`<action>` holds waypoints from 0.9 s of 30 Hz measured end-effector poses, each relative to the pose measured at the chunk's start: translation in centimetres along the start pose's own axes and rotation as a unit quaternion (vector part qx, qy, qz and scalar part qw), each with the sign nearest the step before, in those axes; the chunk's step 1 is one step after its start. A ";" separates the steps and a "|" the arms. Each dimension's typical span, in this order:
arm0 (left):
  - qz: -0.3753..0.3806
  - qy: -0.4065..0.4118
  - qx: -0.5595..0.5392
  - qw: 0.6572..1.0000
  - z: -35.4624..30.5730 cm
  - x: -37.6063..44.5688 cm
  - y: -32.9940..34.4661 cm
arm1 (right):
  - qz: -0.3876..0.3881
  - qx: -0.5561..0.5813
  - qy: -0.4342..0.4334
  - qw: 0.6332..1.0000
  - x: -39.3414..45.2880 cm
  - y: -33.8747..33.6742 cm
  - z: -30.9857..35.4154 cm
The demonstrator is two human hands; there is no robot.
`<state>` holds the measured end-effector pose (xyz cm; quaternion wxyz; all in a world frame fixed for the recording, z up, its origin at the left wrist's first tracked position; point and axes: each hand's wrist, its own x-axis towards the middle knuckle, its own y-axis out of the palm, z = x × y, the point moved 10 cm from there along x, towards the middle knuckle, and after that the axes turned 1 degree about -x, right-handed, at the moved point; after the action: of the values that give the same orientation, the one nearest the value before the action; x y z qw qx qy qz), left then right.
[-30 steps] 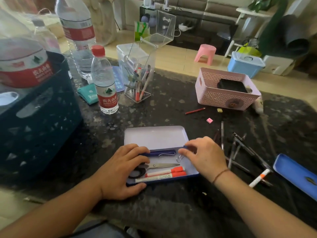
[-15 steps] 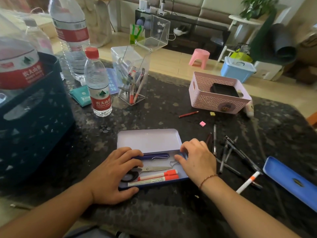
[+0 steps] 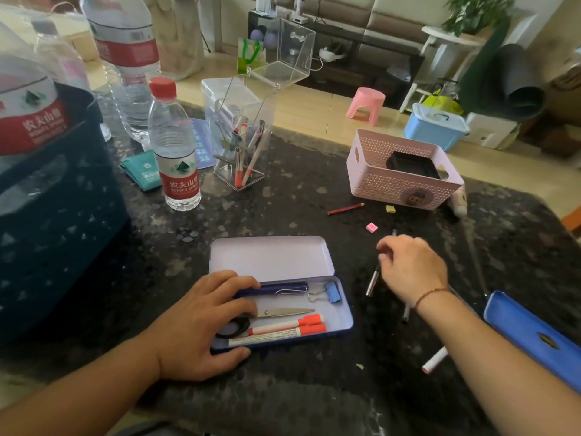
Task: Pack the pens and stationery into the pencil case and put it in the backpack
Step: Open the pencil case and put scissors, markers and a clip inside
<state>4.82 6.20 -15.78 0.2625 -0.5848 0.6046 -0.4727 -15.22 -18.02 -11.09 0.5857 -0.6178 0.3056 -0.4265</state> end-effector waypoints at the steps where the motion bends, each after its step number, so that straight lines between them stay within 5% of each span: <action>1: 0.000 0.001 -0.001 1.000 -0.1 0.0 0.0 | 0.032 -0.027 0.022 0.999 0.8 0.4 -1.5; 3: -0.004 0.001 0.004 1.000 -0.1 0.1 -0.1 | 0.068 -0.051 -0.002 0.996 1.8 1.1 -2.5; 7: -0.002 -0.001 0.015 1.000 -0.4 0.1 -0.1 | 0.108 -0.028 -0.215 0.970 1.2 2.4 1.0; 11: 0.004 0.002 0.023 1.000 -0.6 0.1 -0.2 | 0.130 -0.047 -0.284 0.949 1.0 3.5 1.8; 15: 0.010 -0.003 0.021 1.000 -0.6 0.1 -0.1 | 0.062 -0.033 -0.344 0.936 0.4 1.7 3.2; 18: 0.011 -0.011 0.016 1.000 -0.3 0.1 -0.1 | -0.046 0.140 -0.298 0.943 -0.9 -2.3 3.9; 20: 0.010 -0.014 0.012 1.000 -0.2 0.1 -0.1 | -0.055 0.330 -0.189 0.923 -2.2 -3.8 4.2; 24: 0.003 -0.012 0.006 1.000 -0.4 0.1 -0.4 | 0.079 0.651 -0.058 0.753 -6.1 -1.5 8.6; 27: -0.003 -0.013 0.003 1.000 -0.6 0.1 -0.6 | 0.099 0.658 -0.037 0.745 -8.0 0.1 11.1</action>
<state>4.58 6.29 -14.99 0.2710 -0.5922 0.5975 -0.4679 -8.94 -5.87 -11.97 0.8965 -0.0604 -0.0133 -0.4386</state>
